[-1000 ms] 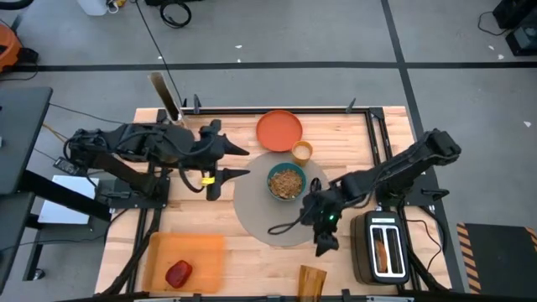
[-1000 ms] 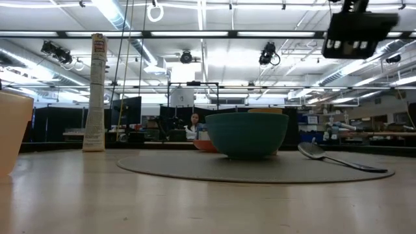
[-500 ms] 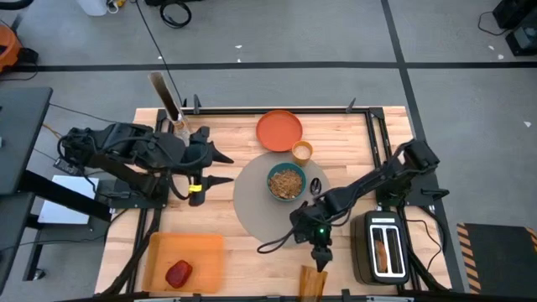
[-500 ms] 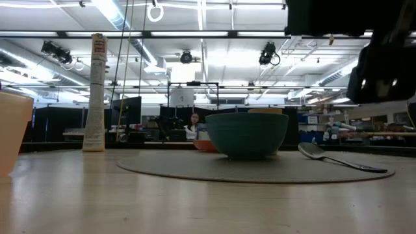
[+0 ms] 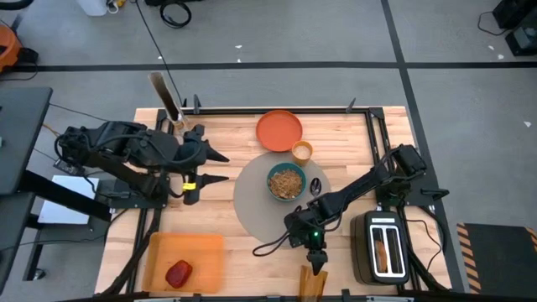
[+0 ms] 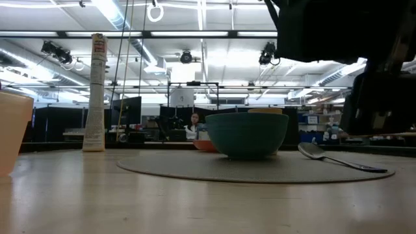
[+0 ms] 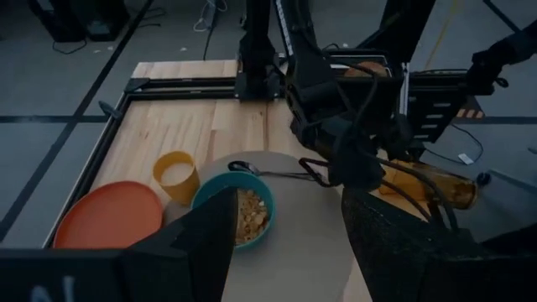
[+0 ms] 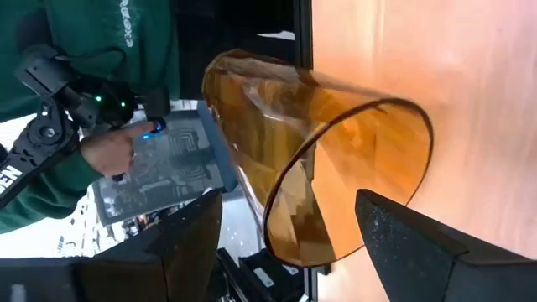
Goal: Arrange a breakfast setting
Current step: Move the yellow cup to the middle right of the table
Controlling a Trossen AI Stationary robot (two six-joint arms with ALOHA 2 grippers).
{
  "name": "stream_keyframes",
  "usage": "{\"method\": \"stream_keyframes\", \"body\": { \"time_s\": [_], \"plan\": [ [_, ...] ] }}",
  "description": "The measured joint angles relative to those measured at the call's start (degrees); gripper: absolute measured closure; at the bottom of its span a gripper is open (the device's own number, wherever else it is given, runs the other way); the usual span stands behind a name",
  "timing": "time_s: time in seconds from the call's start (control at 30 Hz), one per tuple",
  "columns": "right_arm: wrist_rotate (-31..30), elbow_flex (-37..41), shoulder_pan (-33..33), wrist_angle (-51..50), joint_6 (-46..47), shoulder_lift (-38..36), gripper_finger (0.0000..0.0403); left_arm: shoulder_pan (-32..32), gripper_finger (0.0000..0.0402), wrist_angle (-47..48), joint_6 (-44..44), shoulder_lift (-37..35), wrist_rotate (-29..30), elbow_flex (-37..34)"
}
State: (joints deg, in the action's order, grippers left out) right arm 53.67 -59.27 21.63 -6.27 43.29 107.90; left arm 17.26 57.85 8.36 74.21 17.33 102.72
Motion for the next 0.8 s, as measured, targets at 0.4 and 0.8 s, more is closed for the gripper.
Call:
{"method": "stream_keyframes", "body": {
  "time_s": [0.4, 0.8],
  "plan": [
    [0.18, 0.01, 1.84, 5.76, 3.62, 1.95, 0.0168, -0.04, 0.0180, 0.02, 0.00, -0.15, -0.02, 0.00],
    [0.71, 0.00, 2.40, 8.66, 4.52, 2.71, 0.0284, -0.04, 0.0180, -0.50, 1.58, -0.15, 0.01, 0.00]
  ]
}}
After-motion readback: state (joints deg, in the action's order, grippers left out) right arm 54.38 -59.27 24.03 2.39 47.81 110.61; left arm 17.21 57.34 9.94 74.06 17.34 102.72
